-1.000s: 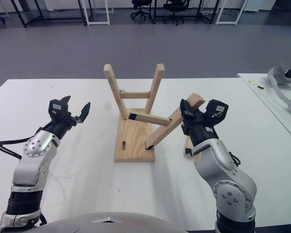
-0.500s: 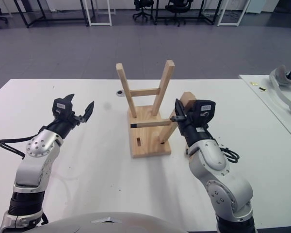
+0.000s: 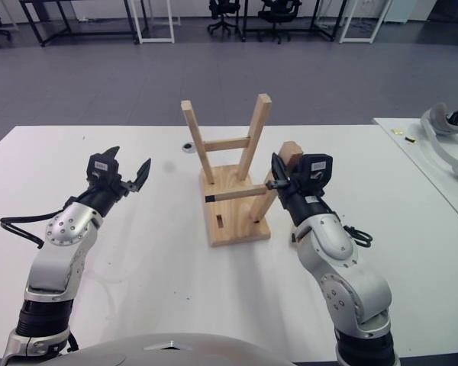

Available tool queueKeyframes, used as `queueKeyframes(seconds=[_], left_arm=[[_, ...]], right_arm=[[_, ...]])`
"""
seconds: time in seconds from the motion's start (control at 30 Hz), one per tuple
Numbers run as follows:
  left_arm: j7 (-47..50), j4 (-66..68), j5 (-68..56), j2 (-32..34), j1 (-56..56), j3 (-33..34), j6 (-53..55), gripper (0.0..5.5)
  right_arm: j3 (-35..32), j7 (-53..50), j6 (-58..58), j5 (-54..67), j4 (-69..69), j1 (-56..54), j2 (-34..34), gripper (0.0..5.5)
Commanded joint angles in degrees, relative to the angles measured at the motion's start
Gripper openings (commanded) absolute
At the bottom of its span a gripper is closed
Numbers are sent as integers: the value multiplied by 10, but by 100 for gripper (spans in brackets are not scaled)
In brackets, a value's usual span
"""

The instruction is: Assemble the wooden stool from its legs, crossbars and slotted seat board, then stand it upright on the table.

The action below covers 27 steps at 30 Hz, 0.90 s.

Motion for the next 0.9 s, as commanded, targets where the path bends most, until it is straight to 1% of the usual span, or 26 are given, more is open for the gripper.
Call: queueKeyframes(seconds=[0.03,0.07,0.1,0.2,0.27,0.3,0.43,0.53,0.6,0.63,0.67,0.7,0.73,0.8,0.83,0.9], left_arm=[[2,6,13,3,-9,-4,-1,403],[2,6,13,3,-9,-5,-2,403],[2,6,13,3,-8,-5,-3,403],[2,7,14,3,-9,-6,-4,403],[3,6,15,2,-7,-7,-5,403],[4,5,16,1,-5,-7,-6,403],[6,3,21,-4,-2,-8,-7,403],[7,4,24,-5,0,-5,-8,403],[9,4,28,-7,3,-8,-10,403],[10,5,29,-8,4,-9,-11,403],[10,4,30,-9,5,-10,-12,403],[11,5,31,-10,6,-10,-13,403],[11,6,32,-11,5,-11,-14,403],[11,12,33,-11,-2,-13,-16,403],[9,16,35,-11,-7,-15,-17,403],[6,23,41,-7,-14,-21,-21,403]], right_arm=[[-8,14,17,-13,27,12,12,106],[-9,17,14,-16,24,12,15,106],[-11,21,10,-16,20,11,19,141],[-19,35,-4,-22,8,5,28,188],[-24,43,-14,-33,2,1,31,231],[-26,49,-21,-43,-1,0,28,239],[-44,77,-29,-58,-13,-20,11,315],[-138,103,-28,-39,-7,-133,-66,378],[-204,113,-43,-32,19,-210,-116,406],[-231,114,-46,-27,34,-236,-130,429],[-252,112,-44,-18,51,-253,-134,434],[-256,105,-31,-31,75,-245,-135,434],[-243,91,6,-54,110,-214,-134,434],[-198,80,89,-69,170,-124,-102,434],[-167,85,99,-78,185,-77,-81,434],[-123,94,96,-88,196,-25,-41,434]])
